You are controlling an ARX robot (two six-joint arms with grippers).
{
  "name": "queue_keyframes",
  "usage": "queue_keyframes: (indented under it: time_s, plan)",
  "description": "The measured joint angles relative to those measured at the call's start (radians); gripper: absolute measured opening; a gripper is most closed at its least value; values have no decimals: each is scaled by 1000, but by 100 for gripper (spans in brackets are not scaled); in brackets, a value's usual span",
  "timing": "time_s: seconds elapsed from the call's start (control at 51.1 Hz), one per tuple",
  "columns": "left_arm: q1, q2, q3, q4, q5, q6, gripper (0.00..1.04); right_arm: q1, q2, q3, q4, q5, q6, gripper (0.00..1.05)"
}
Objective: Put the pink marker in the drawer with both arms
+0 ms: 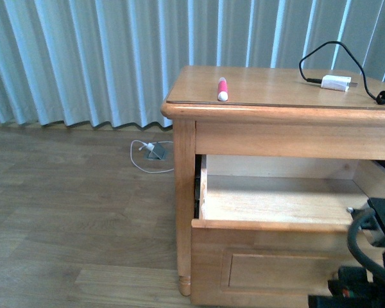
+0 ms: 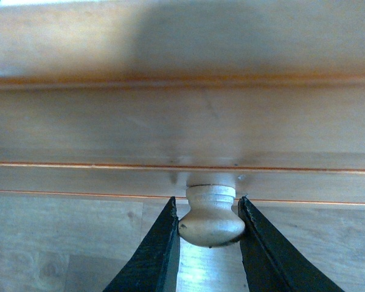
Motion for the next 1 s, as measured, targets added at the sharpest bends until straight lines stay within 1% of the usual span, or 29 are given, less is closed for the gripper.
queue_keyframes:
  time_s: [0.117,0.196,0.333,0.391,0.47,0.567,0.704,0.763,0.841,0.998]
  plan:
    - [0,0,0,0,0,0,99,38,-124,-57,-13,-19,4,51]
    - [0,0,0,0,0,0,99,48,-233,-97,-89,-29,21,69]
    - [0,0,0,0,0,0,99,30,-399,-143,-225,-41,34,89]
    - [0,0,0,0,0,0,99,9,-510,-159,-312,-58,39,98]
    - [0,0,0,0,0,0,99,-27,-655,-164,-423,-89,36,96]
    - [0,0,0,0,0,0,99,-87,-845,-164,-574,-134,25,96]
    - [0,0,0,0,0,0,99,-209,-1110,-154,-808,-230,-10,96]
    - [0,0,0,0,0,0,99,-282,-1224,-134,-910,-295,-16,96]
    - [0,0,0,0,0,0,99,-326,-1306,-118,-983,-333,-14,96]
    - [0,0,0,0,0,0,99,-350,-1355,-117,-998,-336,3,96]
